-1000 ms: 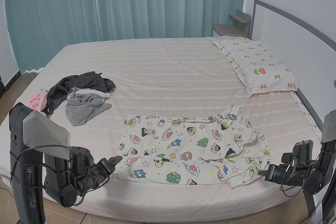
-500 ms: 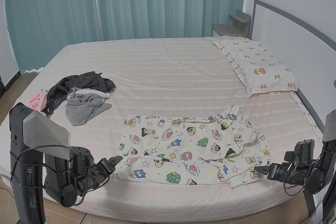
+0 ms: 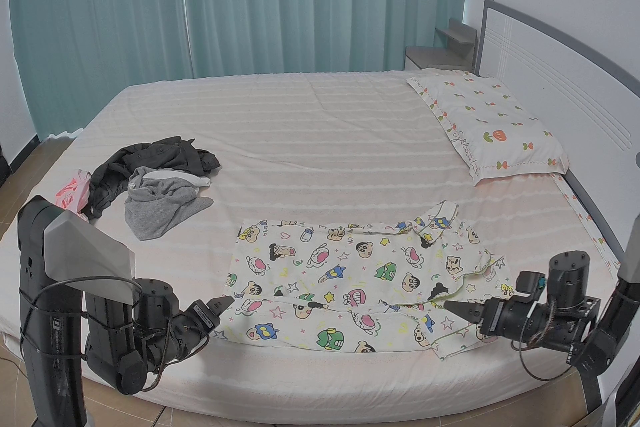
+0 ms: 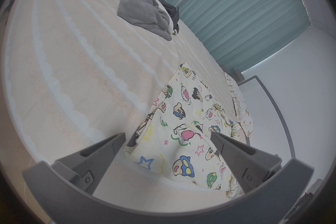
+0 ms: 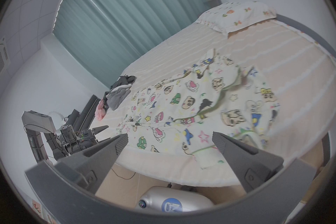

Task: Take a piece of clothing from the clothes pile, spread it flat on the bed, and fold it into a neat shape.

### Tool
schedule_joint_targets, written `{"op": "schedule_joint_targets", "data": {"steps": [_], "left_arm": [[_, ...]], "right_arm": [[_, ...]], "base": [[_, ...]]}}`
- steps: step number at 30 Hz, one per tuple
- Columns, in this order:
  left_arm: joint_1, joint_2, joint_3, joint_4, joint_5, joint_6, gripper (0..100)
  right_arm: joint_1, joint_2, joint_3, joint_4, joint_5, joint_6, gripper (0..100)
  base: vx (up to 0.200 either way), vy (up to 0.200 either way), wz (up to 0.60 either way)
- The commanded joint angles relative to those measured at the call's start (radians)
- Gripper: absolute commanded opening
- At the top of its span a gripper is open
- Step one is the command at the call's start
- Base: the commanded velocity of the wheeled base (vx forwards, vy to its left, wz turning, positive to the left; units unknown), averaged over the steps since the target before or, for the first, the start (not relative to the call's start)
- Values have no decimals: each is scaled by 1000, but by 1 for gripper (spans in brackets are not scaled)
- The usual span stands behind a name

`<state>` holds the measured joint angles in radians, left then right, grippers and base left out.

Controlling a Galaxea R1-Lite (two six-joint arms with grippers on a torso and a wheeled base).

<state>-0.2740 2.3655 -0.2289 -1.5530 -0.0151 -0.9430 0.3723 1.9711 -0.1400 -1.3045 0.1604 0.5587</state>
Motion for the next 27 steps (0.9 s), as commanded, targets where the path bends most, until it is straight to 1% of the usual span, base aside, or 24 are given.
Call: {"op": "schedule_joint_targets", "data": {"steps": [1,3,4,5,6,13,16,18,19,21,27], "left_arm": [[3,3,-24,-18,46,-8,100],[3,4,-29,-18,50,-10,100],[3,8,-33,-18,55,-10,100],[3,8,-33,-18,55,-10,100],[3,8,-33,-18,55,-10,100],[3,8,-33,-18,55,-10,100],[3,8,-33,-18,55,-10,100],[3,6,-32,-18,55,-11,100],[3,6,-32,-18,55,-11,100],[3,6,-32,-18,55,-13,100],[3,6,-32,-18,55,-11,100]], "right_arm": [[79,252,-156,-1,5,33,100],[85,259,-161,-1,8,33,100],[108,285,-178,2,10,33,100],[108,285,-178,2,10,33,100],[132,304,-190,2,8,33,100],[184,310,-237,7,8,32,100],[194,310,-263,39,8,32,100],[194,313,-314,116,8,32,100],[194,313,-319,123,8,32,100],[189,315,-391,215,8,32,100],[169,345,-532,350,1,32,100]], "base": [[0,0,0],[0,0,0],[0,0,0],[0,0,0],[0,0,0],[0,0,0],[0,0,0],[0,0,0],[0,0,0],[0,0,0],[0,0,0]]}}
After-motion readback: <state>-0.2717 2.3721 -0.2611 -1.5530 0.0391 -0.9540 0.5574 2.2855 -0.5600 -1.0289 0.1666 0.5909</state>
